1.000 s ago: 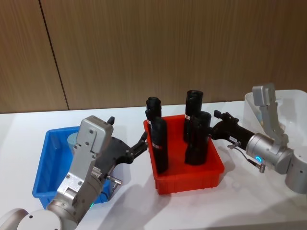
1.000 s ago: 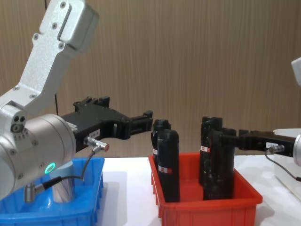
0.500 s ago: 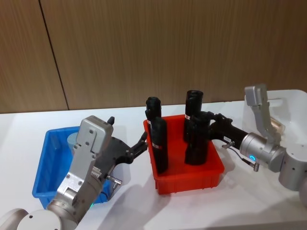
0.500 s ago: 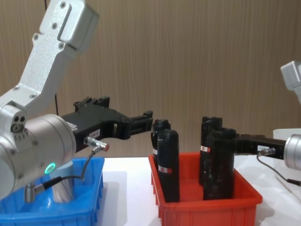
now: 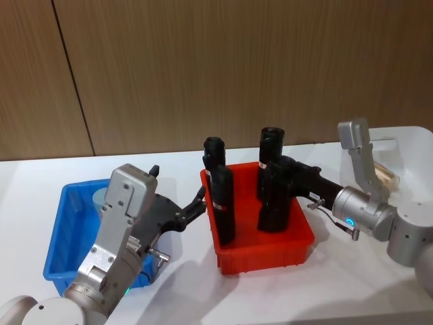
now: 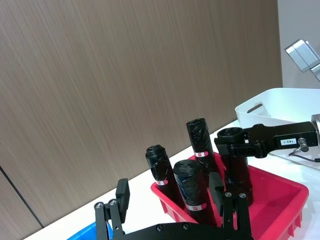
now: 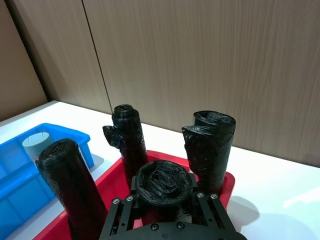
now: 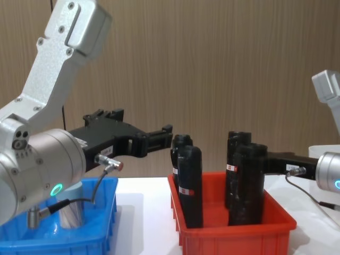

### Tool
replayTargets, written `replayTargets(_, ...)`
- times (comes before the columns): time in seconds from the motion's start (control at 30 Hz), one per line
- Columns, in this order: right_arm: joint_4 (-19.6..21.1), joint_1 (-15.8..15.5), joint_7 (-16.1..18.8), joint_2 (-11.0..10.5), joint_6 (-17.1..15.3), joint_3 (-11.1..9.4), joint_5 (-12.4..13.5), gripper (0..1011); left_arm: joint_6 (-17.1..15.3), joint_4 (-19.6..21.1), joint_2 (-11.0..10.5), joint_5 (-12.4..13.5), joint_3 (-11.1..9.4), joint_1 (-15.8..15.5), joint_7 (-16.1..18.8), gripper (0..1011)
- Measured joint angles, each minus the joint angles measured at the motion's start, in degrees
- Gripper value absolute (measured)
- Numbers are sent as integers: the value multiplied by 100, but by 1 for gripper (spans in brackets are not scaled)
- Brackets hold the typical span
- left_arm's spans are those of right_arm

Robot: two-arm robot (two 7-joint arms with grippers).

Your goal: Pick the cotton swabs from the blue box and place them into the white box.

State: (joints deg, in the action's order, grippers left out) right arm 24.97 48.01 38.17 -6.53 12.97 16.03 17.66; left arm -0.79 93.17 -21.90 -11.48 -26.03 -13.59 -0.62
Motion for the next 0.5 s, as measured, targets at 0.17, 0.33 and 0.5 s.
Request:
replayTargets(0.17,173,-67,7,-15,-15,0,15,473,0,0,0,0,0,0,0,1004)
replayTargets(0.33,528,-226,-9,-66,-121,-11,53,445,0,0,0,0,0,0,0,1004)
replayTargets(0.5,1171,-502,-86,-163,-319,-37,115,413,0,0,0,0,0,0,0,1004)
